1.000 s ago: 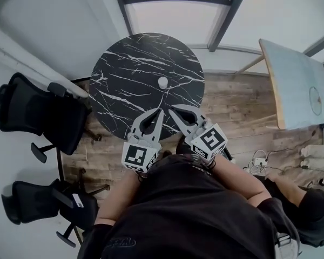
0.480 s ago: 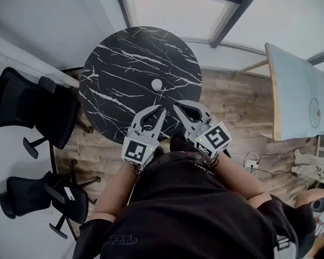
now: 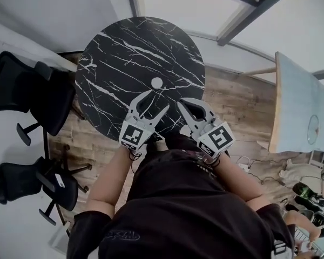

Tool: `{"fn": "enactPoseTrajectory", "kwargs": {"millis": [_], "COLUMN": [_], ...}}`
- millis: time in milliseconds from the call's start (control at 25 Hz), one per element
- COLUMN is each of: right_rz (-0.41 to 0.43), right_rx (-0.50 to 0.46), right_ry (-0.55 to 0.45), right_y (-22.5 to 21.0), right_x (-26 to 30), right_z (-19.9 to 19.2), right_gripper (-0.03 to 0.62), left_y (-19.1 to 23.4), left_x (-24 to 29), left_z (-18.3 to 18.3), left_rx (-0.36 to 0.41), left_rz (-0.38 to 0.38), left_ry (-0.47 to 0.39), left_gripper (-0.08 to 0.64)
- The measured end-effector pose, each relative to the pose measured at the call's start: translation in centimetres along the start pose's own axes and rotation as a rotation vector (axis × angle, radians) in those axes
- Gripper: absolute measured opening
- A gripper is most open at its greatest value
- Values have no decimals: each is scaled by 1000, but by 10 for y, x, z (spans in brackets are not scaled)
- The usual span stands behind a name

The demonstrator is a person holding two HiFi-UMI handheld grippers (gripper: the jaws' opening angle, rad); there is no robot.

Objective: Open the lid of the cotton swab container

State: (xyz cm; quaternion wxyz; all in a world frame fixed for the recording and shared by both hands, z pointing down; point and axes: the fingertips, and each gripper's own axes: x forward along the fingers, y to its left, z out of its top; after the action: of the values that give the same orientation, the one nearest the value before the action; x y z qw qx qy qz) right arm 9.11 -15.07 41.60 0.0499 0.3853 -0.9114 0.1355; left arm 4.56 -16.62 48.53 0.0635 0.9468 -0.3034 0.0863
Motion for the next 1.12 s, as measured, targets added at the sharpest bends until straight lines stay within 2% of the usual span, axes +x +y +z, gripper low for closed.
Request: {"fn": "enactPoseTrajectory", "kwargs": {"millis": [160,680,1120], "right_rz": [24,76,74], "right_rx": [4,-6,30], "right_ry": [11,54,95], "right_y": [-16,-53,-75], "right_x": [4,25,24], "right_z": [-2,-13,-30], "right_gripper": [20,20,20], "left_y": [13,53,79], "left_x": [18,64,94], "left_z": [-24,-117,-193], "left_rx": [0,21,-26], "left_rz": [5,70,82], "left_ry": [41,191,351], "left_gripper": [334,339,341]}}
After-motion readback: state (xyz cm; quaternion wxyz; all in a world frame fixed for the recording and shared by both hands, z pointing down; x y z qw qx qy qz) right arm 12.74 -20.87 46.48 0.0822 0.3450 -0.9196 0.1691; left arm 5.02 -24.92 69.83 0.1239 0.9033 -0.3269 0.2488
